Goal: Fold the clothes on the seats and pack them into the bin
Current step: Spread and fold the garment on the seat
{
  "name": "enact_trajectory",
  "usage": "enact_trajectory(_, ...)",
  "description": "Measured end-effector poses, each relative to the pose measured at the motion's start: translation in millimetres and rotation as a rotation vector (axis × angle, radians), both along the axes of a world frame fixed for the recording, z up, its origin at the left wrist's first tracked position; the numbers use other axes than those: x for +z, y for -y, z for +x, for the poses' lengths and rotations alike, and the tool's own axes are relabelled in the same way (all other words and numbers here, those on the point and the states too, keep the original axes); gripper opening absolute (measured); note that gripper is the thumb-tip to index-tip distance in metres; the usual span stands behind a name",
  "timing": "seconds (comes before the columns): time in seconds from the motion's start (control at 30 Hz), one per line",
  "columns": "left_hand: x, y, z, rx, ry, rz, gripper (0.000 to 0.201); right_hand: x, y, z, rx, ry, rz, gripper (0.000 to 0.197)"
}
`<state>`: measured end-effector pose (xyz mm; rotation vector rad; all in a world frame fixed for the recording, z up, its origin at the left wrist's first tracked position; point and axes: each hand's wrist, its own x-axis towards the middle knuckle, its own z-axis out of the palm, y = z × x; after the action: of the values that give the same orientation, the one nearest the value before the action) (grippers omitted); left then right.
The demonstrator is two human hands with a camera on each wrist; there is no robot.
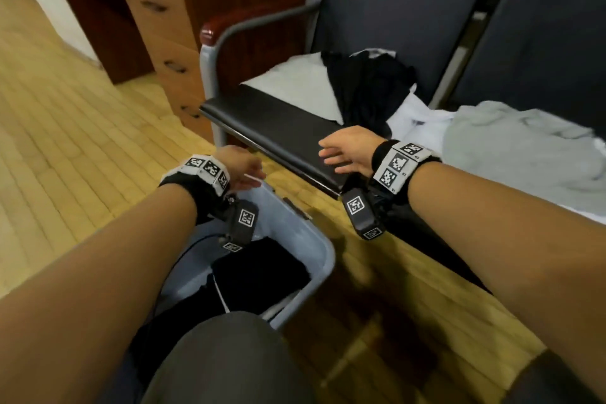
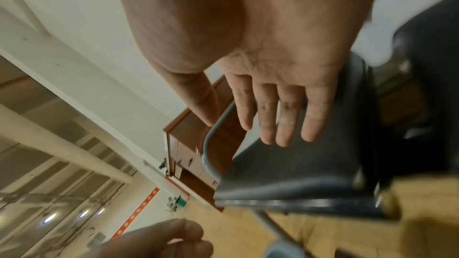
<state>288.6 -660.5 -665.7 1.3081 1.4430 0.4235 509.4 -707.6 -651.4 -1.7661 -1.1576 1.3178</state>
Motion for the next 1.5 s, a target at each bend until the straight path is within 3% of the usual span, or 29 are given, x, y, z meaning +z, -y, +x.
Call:
enact_trajectory(0.17, 58, 32, 107, -0.192, 0.083, 0.101, 0.022, 43, 64, 90, -0.171, 0.205, 0.109, 0.01)
enact_trajectory(0.33, 73, 79, 211, -0.449, 0.07, 0.1, 0.025, 48, 135, 180, -0.312, 0.419, 0.111, 0.007)
enact_trajectory(0.5, 45, 123, 295, -0.644, -0.042, 0.195, 0.013, 26, 193, 250, -0.369, 0.542, 0.018, 0.041)
enact_trajectory(0.67, -1, 146, 351, -0.865, -0.307, 0.445, 0.021, -11, 236, 289, -0.317, 0.732, -0.096, 0.051)
enact_trajectory(0.8, -21, 151, 378, -0.94, -0.44, 0.534, 0.047, -30, 244, 303, -0.196, 0.86, -0.203, 0.06)
enact_trajectory(0.9, -30, 139, 392, -0.856, -0.48, 0.562, 0.064, -30, 239, 308, -0.24, 0.845, -0.154, 0.053)
enact_trajectory(1.03, -29, 119, 396, -0.85, -0.635, 0.598, 0.05, -29, 230, 313, -0.247, 0.865, -0.166, 0.038)
enact_trajectory(1.27, -18, 99, 394, -0.97, -0.697, 0.71, 0.029, -27, 216, 317, -0.293, 0.87, -0.206, 0.034)
enact_trajectory(1.37, -15, 93, 386, -0.963, -0.585, 0.759, 0.019, -27, 213, 320, -0.355, 0.835, -0.167, 0.035)
enact_trajectory(1.43, -10, 86, 381, -0.883, -0.365, 0.772, 0.003, -26, 212, 321, -0.388, 0.796, -0.073, 0.056)
enact_trajectory(1.5, 2, 81, 377, -0.82, -0.164, 0.799, 0.012, -22, 211, 317, -0.385, 0.756, 0.045, 0.082)
